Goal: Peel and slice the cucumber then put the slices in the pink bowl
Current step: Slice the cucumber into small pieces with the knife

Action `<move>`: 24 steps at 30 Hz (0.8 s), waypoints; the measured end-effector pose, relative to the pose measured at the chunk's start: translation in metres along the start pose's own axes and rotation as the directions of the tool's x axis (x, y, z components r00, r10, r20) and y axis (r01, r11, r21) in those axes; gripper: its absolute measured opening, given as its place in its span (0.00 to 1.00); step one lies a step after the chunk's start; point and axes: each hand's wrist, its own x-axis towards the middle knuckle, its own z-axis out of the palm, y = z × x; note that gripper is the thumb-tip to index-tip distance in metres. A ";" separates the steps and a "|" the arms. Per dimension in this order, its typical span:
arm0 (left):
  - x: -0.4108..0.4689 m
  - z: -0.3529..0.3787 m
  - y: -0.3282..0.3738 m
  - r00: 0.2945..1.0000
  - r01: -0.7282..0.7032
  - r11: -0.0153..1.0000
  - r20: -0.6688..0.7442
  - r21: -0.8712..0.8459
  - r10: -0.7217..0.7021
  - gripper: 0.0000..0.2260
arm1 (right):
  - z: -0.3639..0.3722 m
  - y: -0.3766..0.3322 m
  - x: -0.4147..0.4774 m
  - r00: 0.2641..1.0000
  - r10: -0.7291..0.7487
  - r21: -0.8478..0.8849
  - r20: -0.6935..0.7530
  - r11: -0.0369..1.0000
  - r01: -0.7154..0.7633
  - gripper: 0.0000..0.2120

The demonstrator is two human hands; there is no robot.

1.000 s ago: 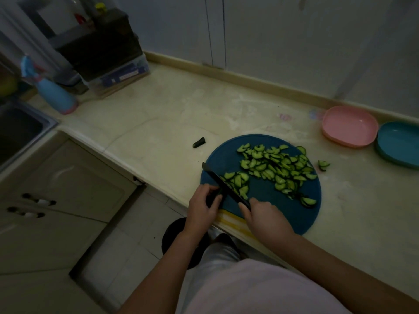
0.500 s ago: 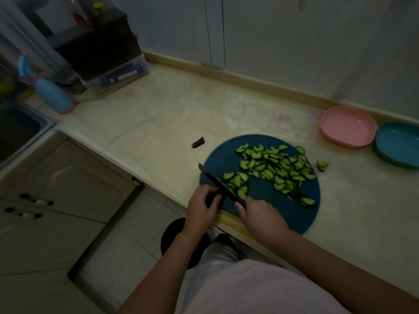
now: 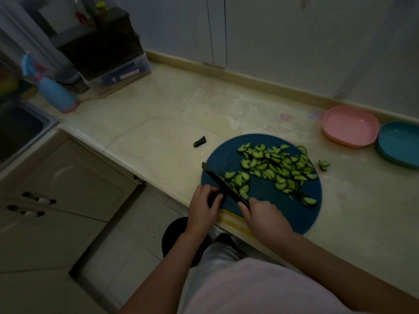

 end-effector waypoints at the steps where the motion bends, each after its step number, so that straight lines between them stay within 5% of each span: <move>1: 0.000 0.000 0.000 1.000 0.000 1.000 -0.004 0.002 0.000 0.03 | -0.001 0.000 -0.001 1.000 -0.005 0.003 -0.010 1.000 0.005 0.19; 24: 0.003 -0.007 -0.005 0.998 -0.033 0.999 0.046 -0.004 0.033 0.06 | 0.007 0.001 0.005 1.000 -0.008 -0.044 -0.017 0.999 0.007 0.20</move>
